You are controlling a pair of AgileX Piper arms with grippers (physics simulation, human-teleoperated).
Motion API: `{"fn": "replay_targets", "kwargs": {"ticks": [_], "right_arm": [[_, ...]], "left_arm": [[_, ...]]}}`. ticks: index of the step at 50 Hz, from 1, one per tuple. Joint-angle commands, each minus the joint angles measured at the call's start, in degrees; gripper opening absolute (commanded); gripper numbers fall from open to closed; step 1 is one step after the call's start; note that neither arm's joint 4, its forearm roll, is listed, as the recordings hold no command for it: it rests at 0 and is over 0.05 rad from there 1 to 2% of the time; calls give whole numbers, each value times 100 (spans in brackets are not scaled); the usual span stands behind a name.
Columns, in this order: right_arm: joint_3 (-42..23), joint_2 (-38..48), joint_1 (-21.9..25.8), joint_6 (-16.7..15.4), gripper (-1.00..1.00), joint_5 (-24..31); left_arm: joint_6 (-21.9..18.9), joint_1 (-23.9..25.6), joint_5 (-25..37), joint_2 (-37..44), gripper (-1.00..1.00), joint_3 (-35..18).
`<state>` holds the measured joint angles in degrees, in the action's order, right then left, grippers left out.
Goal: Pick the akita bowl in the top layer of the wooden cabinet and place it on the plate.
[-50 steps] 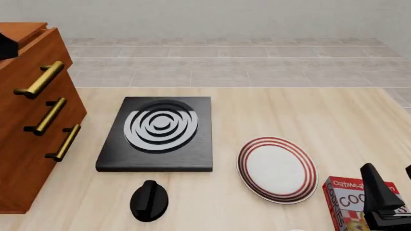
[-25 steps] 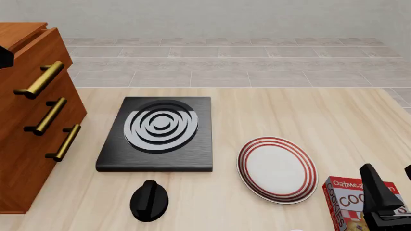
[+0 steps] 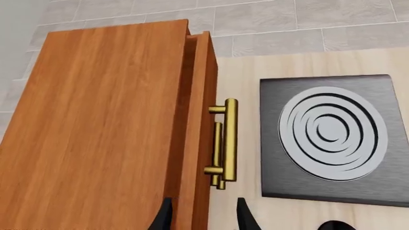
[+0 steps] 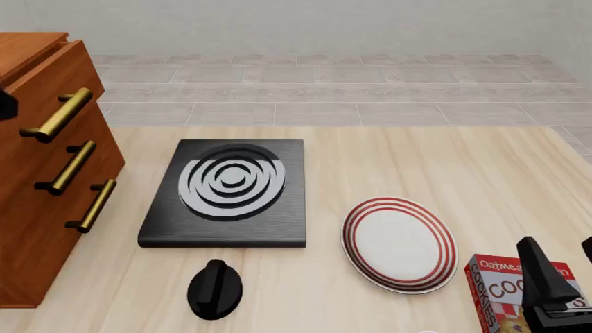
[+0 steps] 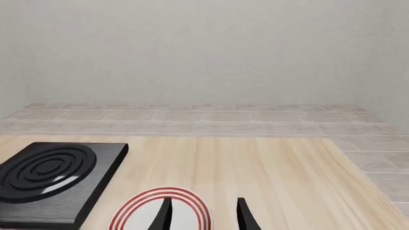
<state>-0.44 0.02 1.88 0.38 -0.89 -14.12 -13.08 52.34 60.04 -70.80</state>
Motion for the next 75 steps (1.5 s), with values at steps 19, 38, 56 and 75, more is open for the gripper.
{"fn": "replay_targets", "kwargs": {"ticks": [19,38,56,75], "right_arm": [[-3,-1,17,-1,100,30],[-1,-1,20,17,100,24],[6,0,22,31,100,13],[7,-1,19,35,100,5]], "left_arm": [[-141,-245,-399,10,100,657],[-103,-266,-590,-30,100,1072],[11,-188,-710,-5,100,1347],[408,562,-536,-25,100,1140]]}}
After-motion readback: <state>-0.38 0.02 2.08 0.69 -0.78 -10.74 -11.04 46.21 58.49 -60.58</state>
